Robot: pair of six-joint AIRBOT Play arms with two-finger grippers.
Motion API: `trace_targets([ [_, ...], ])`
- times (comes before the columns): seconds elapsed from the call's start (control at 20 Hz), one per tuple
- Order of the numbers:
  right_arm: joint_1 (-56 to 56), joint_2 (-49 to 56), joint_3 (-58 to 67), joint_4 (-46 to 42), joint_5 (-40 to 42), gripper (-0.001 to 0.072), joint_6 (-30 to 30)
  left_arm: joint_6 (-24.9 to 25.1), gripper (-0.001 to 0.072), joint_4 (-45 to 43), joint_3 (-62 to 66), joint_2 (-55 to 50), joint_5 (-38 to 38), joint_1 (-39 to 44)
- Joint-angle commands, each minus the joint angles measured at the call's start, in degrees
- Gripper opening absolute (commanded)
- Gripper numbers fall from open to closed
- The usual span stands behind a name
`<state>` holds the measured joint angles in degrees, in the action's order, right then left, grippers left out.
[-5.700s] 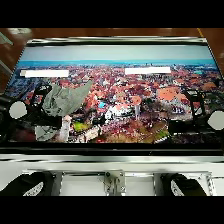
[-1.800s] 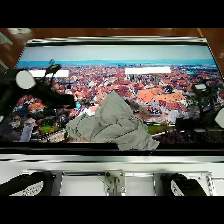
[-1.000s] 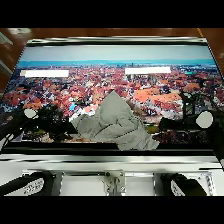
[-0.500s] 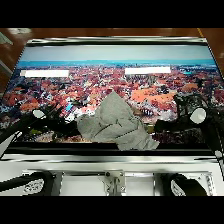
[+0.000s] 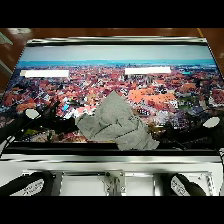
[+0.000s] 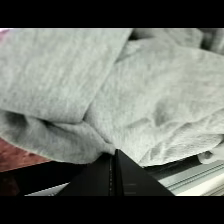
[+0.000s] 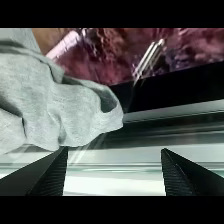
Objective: Fold the shirts.
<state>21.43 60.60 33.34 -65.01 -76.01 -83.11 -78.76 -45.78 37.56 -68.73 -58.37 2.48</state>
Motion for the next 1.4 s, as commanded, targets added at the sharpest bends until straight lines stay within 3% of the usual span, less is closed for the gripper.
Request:
trace_targets([
  [0.0, -2.1, 2.4, -4.3, 5.7, 4.9, 0.0692, 2.2, -0.2, 0.0029, 0.6, 0.0, 3.5, -0.1, 0.0],
  [0.2, -8.4, 5.5, -4.9, 4.6, 7.7, 0.0692, 2.4, -0.2, 0.0029, 1.9, 0.1, 5.9, -0.1, 0.0],
  [0.35, -12.5, 8.7, -4.9, 8.4, 13.1, 0.069, 1.8, -0.2, 0.0029, 1.9, 0.1, 6.6, -0.1, 0.0],
  [0.45, -15.8, 9.2, -4.8, 9.0, 16.4, 0.0436, 1.7, -0.1, 0.0029, 1.9, 0.1, 7.0, -0.1, 0.0],
  [0.55, -17.0, 9.1, -4.2, 9.2, 16.1, 0.0045, 2.2, 0.1, 0.0029, 1.7, 0.6, 7.5, 0.0, 0.0],
  [0.7, -16.9, 4.8, 0.9, 8.9, 10.9, 0.005, 5.5, 0.1, 0.0027, 0.8, 5.8, 10.3, 3.0, -0.1],
  [0.8, -16.9, -2.0, 8.4, 7.5, 9.9, 0.0049, 5.4, -1.5, 0.0027, -4.2, 14.2, 13.5, 3.8, -0.4],
  [0.9, -16.9, -9.1, 18.4, 5.7, 12.2, 0.0049, 5.7, -5.0, 0.0027, -9.6, 26.8, 16.9, 3.8, -1.6],
  [1.15, -17.0, -20.7, 49.0, 4.5, 23.8, 0.0049, 5.9, -6.7, 0.0027, -11.3, 66.6, 20.3, 7.2, -4.4],
  [1.35, -17.0, -21.2, 62.8, 4.5, 20.2, 0.0049, 5.9, -10.8, 0.0027, -16.3, 81.2, 20.9, 5.7, -4.4],
])
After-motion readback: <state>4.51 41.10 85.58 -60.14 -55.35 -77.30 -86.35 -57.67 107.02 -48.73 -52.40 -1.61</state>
